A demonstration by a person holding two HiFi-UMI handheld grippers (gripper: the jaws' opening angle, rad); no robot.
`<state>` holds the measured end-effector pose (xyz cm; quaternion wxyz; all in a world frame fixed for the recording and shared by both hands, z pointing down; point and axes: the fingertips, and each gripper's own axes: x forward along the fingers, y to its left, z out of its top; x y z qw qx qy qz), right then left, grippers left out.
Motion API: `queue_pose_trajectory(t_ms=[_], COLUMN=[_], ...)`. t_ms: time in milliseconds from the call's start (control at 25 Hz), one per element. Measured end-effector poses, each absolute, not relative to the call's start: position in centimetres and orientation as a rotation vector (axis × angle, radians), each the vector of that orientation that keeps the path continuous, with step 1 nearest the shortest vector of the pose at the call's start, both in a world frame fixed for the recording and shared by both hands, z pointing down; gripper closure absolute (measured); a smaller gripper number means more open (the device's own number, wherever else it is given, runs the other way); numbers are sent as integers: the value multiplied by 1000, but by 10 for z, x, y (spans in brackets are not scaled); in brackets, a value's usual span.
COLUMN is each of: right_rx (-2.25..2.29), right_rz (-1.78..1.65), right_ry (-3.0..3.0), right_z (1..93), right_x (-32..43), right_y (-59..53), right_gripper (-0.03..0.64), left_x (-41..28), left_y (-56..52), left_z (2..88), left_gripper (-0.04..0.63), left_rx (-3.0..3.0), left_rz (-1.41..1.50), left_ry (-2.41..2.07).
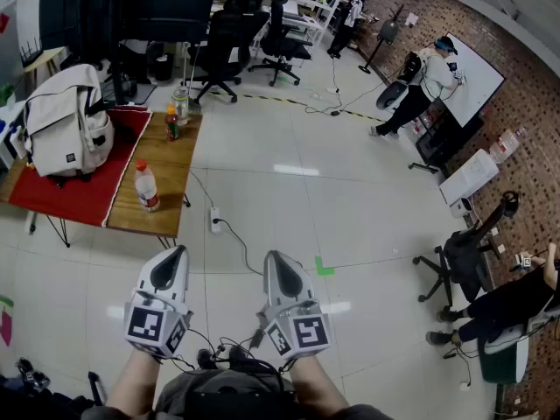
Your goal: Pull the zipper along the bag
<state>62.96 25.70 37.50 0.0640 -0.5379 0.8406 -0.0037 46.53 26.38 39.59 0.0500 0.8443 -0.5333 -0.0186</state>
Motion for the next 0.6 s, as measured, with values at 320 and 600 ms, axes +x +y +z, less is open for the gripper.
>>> queue_pose_trajectory(t_ms=[320,600], right_rx=[-1649,-1627], right_rz=[-14,-40], right_ry=[2535,2548], right_z=[380,395], right_x=[599,584], right_y=[250,213], right_gripper=[598,598], left_x=[430,420], left_y=[263,230], left_z=[401,411], left_gripper=[566,566], left_rx=[2575,2574], left_rz=[-31,-5], left_ry=[-1628,-1632])
